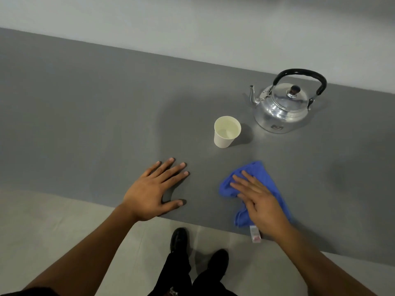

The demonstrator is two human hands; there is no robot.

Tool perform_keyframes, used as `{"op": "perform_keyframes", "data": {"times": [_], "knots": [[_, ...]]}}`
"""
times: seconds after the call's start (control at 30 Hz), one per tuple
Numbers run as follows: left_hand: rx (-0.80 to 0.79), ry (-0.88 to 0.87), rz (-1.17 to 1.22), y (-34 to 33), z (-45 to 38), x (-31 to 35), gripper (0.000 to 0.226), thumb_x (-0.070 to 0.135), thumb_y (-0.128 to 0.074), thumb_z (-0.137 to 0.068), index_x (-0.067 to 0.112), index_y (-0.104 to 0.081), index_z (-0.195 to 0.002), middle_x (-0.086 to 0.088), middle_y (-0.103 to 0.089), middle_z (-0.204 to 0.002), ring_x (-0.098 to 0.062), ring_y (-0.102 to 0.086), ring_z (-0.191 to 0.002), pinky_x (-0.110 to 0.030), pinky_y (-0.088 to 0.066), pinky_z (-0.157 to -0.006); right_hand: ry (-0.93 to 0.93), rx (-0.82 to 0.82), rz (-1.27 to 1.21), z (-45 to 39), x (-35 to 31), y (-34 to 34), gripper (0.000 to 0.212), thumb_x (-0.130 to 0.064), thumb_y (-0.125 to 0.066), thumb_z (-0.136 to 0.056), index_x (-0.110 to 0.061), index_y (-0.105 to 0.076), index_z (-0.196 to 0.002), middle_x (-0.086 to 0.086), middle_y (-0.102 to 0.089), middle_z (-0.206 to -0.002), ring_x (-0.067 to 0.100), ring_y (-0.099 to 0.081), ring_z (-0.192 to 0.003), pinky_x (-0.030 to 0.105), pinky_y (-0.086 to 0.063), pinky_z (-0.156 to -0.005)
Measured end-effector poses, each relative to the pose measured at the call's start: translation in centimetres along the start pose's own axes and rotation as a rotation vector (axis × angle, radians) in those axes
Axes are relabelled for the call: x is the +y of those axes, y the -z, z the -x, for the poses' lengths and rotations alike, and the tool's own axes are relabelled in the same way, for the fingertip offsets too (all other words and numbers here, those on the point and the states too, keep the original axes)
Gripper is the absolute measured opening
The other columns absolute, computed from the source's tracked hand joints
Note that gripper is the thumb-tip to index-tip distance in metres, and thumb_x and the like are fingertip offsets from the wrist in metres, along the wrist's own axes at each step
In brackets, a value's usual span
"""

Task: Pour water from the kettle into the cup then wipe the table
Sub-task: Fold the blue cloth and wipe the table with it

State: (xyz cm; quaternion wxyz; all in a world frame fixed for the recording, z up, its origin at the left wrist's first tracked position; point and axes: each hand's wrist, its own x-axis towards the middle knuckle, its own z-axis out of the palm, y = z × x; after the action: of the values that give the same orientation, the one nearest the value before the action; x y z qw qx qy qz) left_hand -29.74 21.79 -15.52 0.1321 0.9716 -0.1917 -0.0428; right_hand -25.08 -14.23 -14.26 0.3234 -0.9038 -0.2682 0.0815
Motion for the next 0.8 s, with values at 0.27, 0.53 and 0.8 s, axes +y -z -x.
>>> {"op": "perform_keyframes", "data": {"times": [0.27,0.53,0.8], "knots": [[0.003,-0.003,-0.008,-0.1,-0.1,-0.1,0.082,0.076,-0.043,-0.096,0.041,-0.014,-0.164,0.018,-0.008,-0.174,-0.015,-0.004,-0.162,-0.046,-0.013,-0.129,-0.177,0.116,0.072,-5.6,-2.6,-2.8,0.043,-0.012,-0.048,-0.105,-0.014,-0.05,-0.147,0.001,-0.043,-0.158,0.024,-0.022,-0.154,0.042,-0.016,-0.126],[-0.007,-0.002,-0.009,-0.1,-0.1,0.0,0.081,0.076,-0.042,-0.097,0.041,-0.014,-0.164,0.018,-0.007,-0.173,-0.015,-0.004,-0.162,-0.045,-0.01,-0.129,0.077,-0.048,-0.014,0.2,-1.7,-2.1,0.036,-0.012,-0.05,-0.1,-0.018,-0.067,-0.132,-0.007,-0.055,-0.148,0.014,-0.036,-0.148,0.043,-0.033,-0.119],[-0.011,0.004,-0.001,0.1,0.0,0.1,0.08,0.076,-0.041,-0.097,0.041,-0.014,-0.164,0.018,-0.009,-0.173,-0.014,-0.003,-0.162,-0.045,-0.011,-0.128,-0.178,0.082,0.117,-5.1,0.2,0.2,0.045,0.0,-0.049,-0.102,-0.008,-0.049,-0.146,0.005,-0.041,-0.158,0.024,-0.022,-0.153,0.033,-0.01,-0.126]]}}
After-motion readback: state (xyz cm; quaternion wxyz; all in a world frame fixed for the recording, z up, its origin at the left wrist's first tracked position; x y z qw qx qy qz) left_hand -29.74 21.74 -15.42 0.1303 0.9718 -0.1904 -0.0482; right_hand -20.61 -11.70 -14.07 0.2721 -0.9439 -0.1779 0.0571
